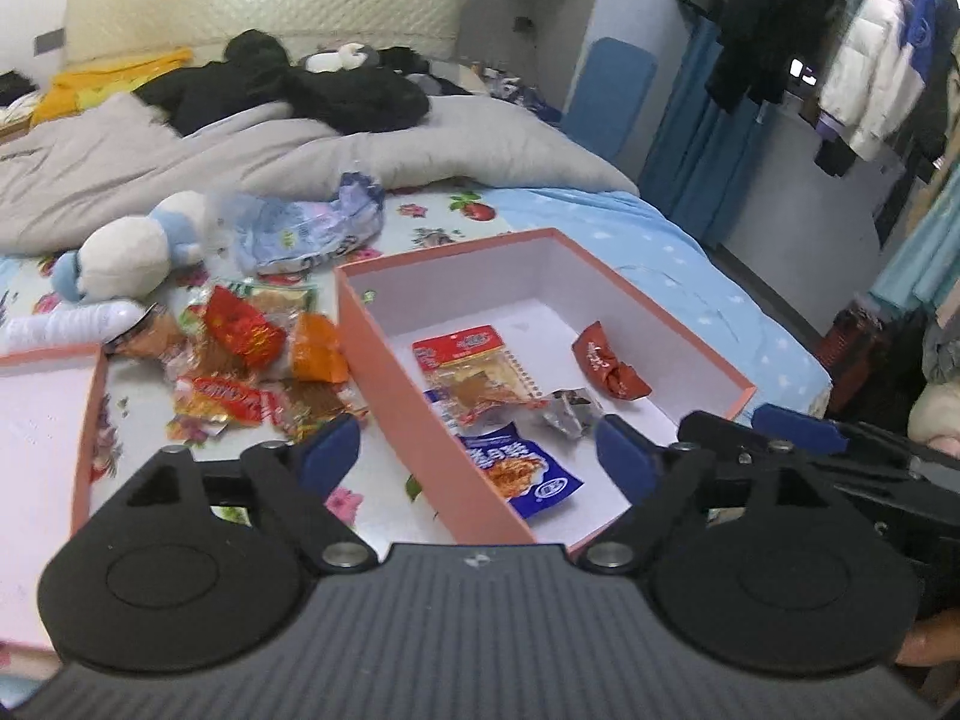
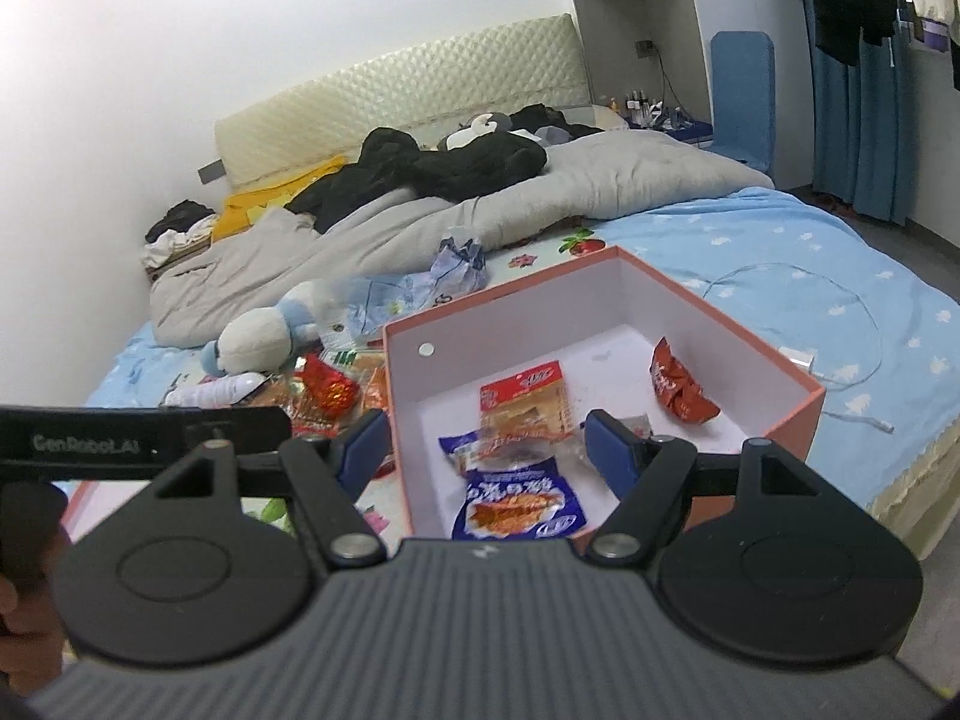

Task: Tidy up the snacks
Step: 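Withdraw both open grippers from the box toward the snack pile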

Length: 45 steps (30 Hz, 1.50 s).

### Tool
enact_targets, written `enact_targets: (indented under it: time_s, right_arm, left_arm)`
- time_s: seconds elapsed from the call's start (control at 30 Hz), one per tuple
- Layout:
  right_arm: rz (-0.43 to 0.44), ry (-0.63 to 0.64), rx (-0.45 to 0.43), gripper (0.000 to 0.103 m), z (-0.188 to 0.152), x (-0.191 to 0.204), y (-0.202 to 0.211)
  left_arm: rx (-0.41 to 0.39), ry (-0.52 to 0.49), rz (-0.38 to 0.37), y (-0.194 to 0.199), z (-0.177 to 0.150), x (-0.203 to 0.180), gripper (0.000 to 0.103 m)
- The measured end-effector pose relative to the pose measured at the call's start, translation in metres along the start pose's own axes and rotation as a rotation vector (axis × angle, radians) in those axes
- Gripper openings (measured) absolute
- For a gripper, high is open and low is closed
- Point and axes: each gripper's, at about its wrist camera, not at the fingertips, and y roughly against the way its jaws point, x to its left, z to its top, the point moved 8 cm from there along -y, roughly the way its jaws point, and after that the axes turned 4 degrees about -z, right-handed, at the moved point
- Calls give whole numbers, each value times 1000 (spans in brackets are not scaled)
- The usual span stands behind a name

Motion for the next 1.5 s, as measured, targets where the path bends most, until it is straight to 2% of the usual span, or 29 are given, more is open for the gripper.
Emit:
enact_targets:
  time_s: [0.07,0.2,0.47,0.6,0.83,1.03,1.33,1.5]
  right_arm:
    - [13,18,1,74,-2,7,5]
    - [19,59,-11,74,-8,22,15]
    - [47,88,6,74,-31,46,20]
    - [62,100,26,74,-40,52,16]
    - [94,125,54,74,-56,66,10]
    - [110,183,72,74,-62,80,0]
    - [88,240,64,74,-66,99,-33]
    - [87,251,62,74,-70,111,-56]
  left_arm:
    - [-8,14,3,8,-4,5,92]
    - [-20,14,55,27,-14,19,101]
    - [-24,25,135,50,-41,48,102]
    - [-35,39,199,61,-52,59,102]
    - [-23,60,236,71,-69,75,102]
    - [-46,184,202,66,-72,99,102]
    - [1,185,220,34,-72,130,102]
    - [26,172,188,10,-70,151,101]
